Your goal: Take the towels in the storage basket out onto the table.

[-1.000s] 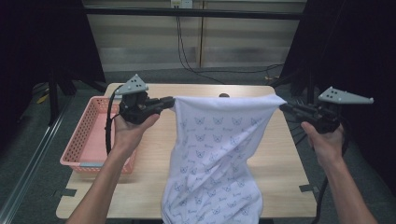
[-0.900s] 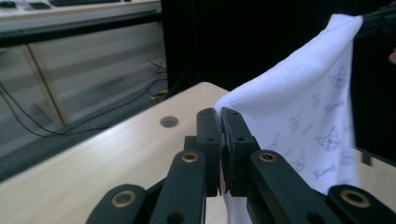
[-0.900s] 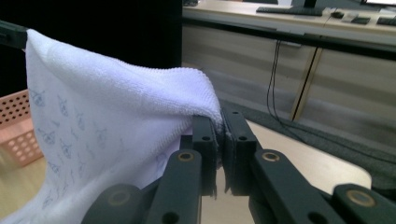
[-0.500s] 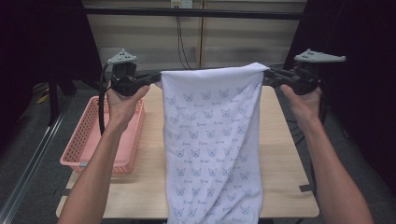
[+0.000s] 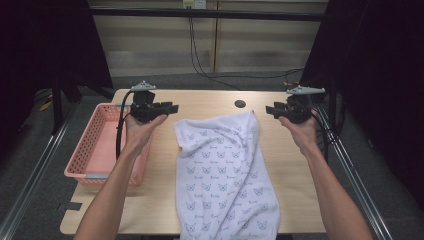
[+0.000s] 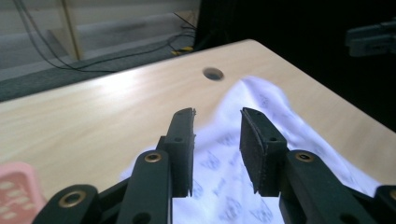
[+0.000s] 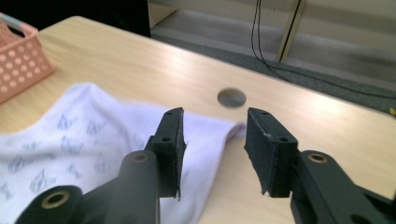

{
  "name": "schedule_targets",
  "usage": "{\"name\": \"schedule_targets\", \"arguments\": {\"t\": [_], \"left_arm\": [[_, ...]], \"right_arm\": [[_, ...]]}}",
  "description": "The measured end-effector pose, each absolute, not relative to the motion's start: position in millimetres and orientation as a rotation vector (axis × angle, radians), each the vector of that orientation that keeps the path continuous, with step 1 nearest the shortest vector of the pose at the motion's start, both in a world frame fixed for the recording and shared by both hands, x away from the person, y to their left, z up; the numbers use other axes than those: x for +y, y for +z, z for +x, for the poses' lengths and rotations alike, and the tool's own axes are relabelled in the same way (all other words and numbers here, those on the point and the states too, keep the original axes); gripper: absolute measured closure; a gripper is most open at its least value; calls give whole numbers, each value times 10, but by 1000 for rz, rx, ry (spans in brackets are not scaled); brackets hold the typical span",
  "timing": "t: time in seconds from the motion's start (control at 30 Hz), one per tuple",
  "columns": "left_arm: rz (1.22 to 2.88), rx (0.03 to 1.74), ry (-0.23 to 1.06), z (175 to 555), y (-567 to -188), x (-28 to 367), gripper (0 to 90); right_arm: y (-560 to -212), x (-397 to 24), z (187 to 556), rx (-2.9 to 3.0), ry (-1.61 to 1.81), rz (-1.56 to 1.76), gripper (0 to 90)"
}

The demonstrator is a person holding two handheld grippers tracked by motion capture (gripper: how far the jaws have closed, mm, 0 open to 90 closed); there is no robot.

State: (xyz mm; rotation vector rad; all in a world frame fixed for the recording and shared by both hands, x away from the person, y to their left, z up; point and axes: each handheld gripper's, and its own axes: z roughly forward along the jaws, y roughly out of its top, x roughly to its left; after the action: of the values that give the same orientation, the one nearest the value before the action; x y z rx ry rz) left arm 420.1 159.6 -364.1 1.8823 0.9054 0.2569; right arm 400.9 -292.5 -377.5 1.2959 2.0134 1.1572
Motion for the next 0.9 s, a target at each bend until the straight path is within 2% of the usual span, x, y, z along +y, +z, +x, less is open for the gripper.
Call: {"name": "schedule_targets", "arguments": {"t": [0.03,0.2,0.27,0.37,0.4,0.43,0.47,0.6,0.7,0.73,0.77,0.83,0.9], "left_arm": [[1882,905,257,4201,-3641,1596,668],[1972,808,174,3710,-3946,1462,703],[1980,794,99,3549,-4079,1435,722],[2017,773,82,3390,-4208,1404,755],[2069,765,46,3271,-4355,1369,769],[2069,765,46,3271,-4355,1369,795],[2096,764,-11,3166,-4504,1348,813],[2137,772,-81,2955,-4735,1316,843],[2148,770,-89,2846,-4811,1315,792],[2139,778,-110,2786,-4854,1330,756],[2158,783,-113,2705,-4899,1345,721],[2194,761,-68,2612,-4890,1330,658],[2185,751,-75,2585,-4889,1321,623]], "right_arm": [[-3775,-2925,4009,2013,1157,1296,574],[-4023,-2984,3516,2137,1185,1252,561],[-4125,-2978,3316,2196,1207,1231,552],[-4239,-2956,3119,2238,1218,1220,552],[-4363,-2935,2950,2283,1209,1209,570],[-4363,-2935,2950,2283,1209,1209,570],[-4481,-2929,2801,2309,1241,1191,608],[-4709,-2885,2578,2385,1204,1190,603],[-4815,-2854,2511,2410,1187,1215,568],[-4892,-2786,2474,2448,1106,1182,518],[-4902,-2771,2473,2453,1109,1174,510],[-4921,-2749,2476,2453,1142,1158,481],[-4966,-2703,2469,2480,1049,1119,449]]}}
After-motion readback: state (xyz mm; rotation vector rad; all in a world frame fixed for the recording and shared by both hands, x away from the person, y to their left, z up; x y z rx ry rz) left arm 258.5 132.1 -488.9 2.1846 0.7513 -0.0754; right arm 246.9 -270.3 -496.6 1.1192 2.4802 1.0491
